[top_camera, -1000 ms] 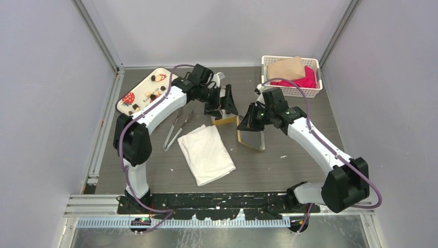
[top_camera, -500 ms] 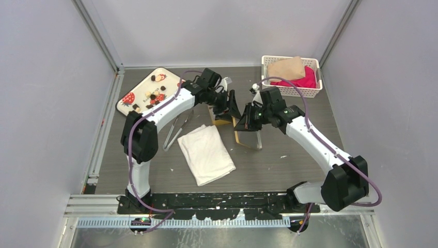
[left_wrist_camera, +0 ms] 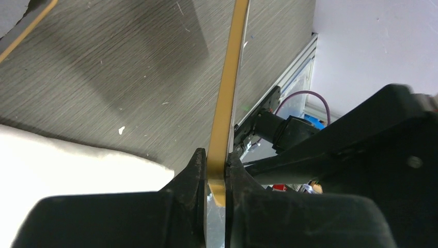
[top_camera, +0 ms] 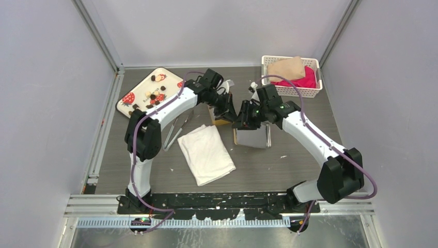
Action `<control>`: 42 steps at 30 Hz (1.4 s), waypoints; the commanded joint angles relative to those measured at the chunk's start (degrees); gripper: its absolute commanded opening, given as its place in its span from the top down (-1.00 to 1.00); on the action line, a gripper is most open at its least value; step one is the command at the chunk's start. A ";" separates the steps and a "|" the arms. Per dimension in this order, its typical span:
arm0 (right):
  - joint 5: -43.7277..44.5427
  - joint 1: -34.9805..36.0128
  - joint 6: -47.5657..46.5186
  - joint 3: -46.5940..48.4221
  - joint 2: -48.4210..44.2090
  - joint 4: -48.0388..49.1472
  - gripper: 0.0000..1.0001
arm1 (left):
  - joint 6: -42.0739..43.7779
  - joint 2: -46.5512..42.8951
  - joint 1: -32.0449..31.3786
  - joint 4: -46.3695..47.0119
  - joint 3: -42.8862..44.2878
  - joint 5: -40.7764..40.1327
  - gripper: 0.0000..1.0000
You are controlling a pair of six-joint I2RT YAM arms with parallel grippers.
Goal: Pack the chocolate
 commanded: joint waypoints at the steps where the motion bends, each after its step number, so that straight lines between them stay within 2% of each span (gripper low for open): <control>1: 2.31 -0.10 0.69 4.11 -1.29 0.04 0.06 | 2.55 0.00 -0.22 -1.64 2.89 2.23 1.00; 5: 5.54 -0.24 -1.56 7.82 -1.72 -6.04 -0.33 | 3.83 0.32 -0.12 -2.81 4.10 3.07 1.00; 8: 10.93 -2.79 -4.28 11.18 -4.60 -11.41 -0.41 | 6.19 0.37 0.64 -5.23 5.73 3.67 1.00; 10: 8.54 -9.63 -4.57 8.97 -8.72 -9.66 -0.52 | 8.68 0.00 1.36 -6.93 6.75 5.77 1.00; 13: 0.06 -21.66 -4.68 3.73 -12.05 -6.61 -0.61 | 11.41 -1.81 3.46 -8.00 6.28 9.72 1.00; 16: -5.93 -25.92 -5.37 1.45 -12.56 -7.00 -0.67 | 12.06 -5.35 6.57 -5.15 3.02 15.69 1.00; 20: -12.22 -27.33 -2.40 -1.67 -16.19 -2.61 -0.72 | 13.23 -9.73 9.83 -1.31 -1.49 24.87 1.00; 24: -21.85 -27.59 1.77 -4.78 -15.39 5.22 -0.74 | 16.08 -12.46 11.03 -1.34 -3.05 29.49 1.00; 31: -29.23 -27.36 5.43 -9.28 -15.78 15.92 -0.74 | 18.36 -16.03 11.99 0.86 -6.45 37.08 1.00; 39: -43.04 -24.67 23.89 -16.47 -17.25 41.37 -0.74 | 15.62 -15.57 13.79 4.55 -6.86 36.97 1.00; 42: -43.84 -22.10 24.03 -16.58 -17.76 40.36 -0.69 | 10.07 -14.41 14.68 10.61 -7.77 36.70 1.00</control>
